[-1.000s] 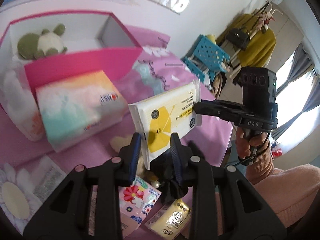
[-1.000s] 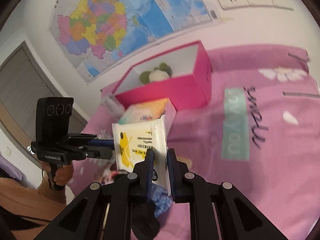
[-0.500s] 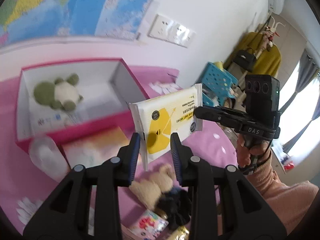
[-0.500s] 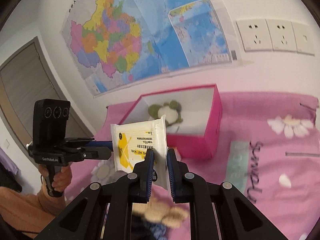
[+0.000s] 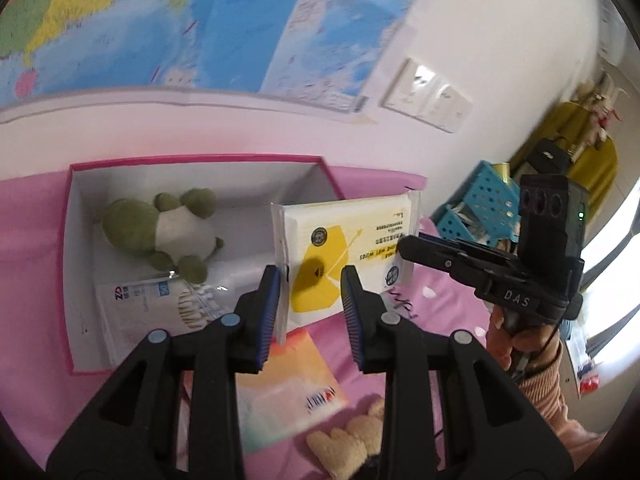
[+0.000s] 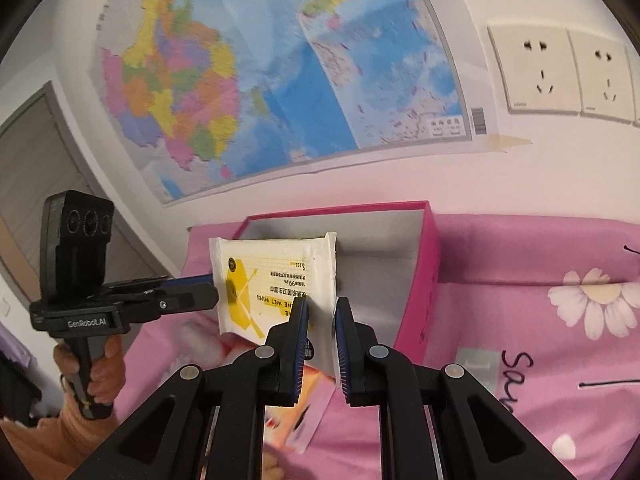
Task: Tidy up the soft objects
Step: 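Carry the wet-wipe pack into the pink box and open the right tool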
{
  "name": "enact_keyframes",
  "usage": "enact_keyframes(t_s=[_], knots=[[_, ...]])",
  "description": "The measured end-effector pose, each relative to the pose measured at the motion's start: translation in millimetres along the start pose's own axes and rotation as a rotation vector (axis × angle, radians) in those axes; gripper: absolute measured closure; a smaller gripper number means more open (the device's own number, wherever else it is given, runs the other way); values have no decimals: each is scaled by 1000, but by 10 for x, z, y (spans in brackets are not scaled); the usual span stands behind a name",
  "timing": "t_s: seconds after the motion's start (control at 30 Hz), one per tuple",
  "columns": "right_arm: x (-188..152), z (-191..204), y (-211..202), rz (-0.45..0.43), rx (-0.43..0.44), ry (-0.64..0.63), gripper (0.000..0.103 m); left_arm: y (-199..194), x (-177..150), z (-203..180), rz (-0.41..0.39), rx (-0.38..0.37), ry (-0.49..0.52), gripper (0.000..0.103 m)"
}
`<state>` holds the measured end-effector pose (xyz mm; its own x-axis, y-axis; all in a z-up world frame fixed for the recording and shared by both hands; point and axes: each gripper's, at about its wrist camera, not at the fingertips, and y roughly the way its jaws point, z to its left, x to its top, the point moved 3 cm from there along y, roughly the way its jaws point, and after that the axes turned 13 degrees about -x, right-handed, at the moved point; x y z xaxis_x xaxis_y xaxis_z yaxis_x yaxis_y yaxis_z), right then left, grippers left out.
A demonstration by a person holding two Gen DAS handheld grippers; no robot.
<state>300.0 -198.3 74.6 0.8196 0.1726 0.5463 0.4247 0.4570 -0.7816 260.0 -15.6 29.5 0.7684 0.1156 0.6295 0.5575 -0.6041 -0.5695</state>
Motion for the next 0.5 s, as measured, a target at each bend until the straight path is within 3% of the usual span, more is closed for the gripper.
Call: enact_keyframes(t_s=[0.3, 0.5], knots=[[50, -113, 492, 119, -70, 14, 89, 391, 16, 228, 88, 103, -44, 70], [-3, -90, 609, 169, -141, -13, 84, 574, -3, 289, 139, 136, -57, 70]])
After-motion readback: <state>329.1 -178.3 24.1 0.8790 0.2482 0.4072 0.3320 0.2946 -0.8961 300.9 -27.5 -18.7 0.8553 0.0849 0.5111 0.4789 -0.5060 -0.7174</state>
